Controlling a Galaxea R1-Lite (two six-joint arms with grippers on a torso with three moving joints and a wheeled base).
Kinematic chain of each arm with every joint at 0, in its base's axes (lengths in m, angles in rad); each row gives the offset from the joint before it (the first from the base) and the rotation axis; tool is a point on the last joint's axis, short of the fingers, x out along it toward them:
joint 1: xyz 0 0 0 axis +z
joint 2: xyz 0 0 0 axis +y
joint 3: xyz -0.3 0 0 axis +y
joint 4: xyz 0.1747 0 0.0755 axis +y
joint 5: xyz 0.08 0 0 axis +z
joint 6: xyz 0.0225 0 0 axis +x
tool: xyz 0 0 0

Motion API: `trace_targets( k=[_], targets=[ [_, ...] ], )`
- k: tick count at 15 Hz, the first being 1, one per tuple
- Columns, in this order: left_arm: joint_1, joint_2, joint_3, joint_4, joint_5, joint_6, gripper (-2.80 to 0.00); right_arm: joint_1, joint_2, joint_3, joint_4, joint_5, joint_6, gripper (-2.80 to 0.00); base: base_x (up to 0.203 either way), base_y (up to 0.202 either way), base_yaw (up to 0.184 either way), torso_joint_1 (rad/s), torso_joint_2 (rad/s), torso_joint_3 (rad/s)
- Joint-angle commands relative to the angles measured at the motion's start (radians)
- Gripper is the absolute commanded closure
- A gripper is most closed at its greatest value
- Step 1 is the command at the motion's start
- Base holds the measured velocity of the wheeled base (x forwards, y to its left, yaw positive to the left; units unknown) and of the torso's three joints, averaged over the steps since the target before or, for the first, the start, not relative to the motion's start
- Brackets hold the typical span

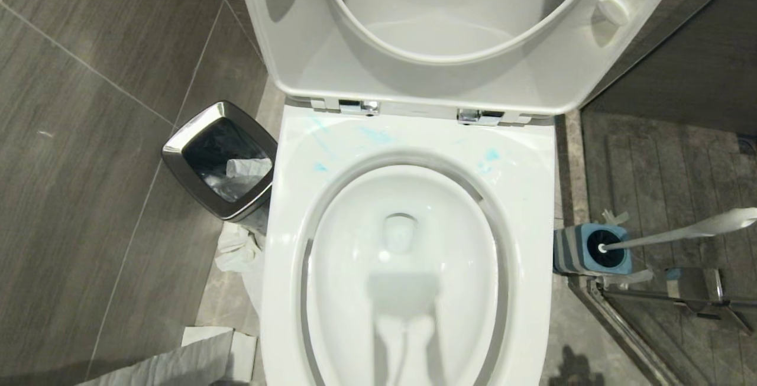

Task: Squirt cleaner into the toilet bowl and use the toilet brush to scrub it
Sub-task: Pour in the cleaning agent

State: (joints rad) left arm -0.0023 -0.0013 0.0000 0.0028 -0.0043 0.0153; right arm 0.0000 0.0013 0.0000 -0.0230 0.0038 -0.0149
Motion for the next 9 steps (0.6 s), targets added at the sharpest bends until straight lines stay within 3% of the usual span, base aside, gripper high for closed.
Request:
trace_targets(
  k=[1,9],
  targets=[
    [0.000,0.001,0.000,0.000,0.000,0.000,0.00,0.000,0.007,0.011,0.002,0.001,0.000,0.00,0.000,0.000,0.000,0.002,0.00,-0.195],
    [0.001,0.001,0.000,0.000,0.000,0.000,0.00,0.000,-0.001,0.014,-0.008,0.001,-0.002,0.00,0.000,0.000,0.000,0.004,0.00,-0.167]
  ],
)
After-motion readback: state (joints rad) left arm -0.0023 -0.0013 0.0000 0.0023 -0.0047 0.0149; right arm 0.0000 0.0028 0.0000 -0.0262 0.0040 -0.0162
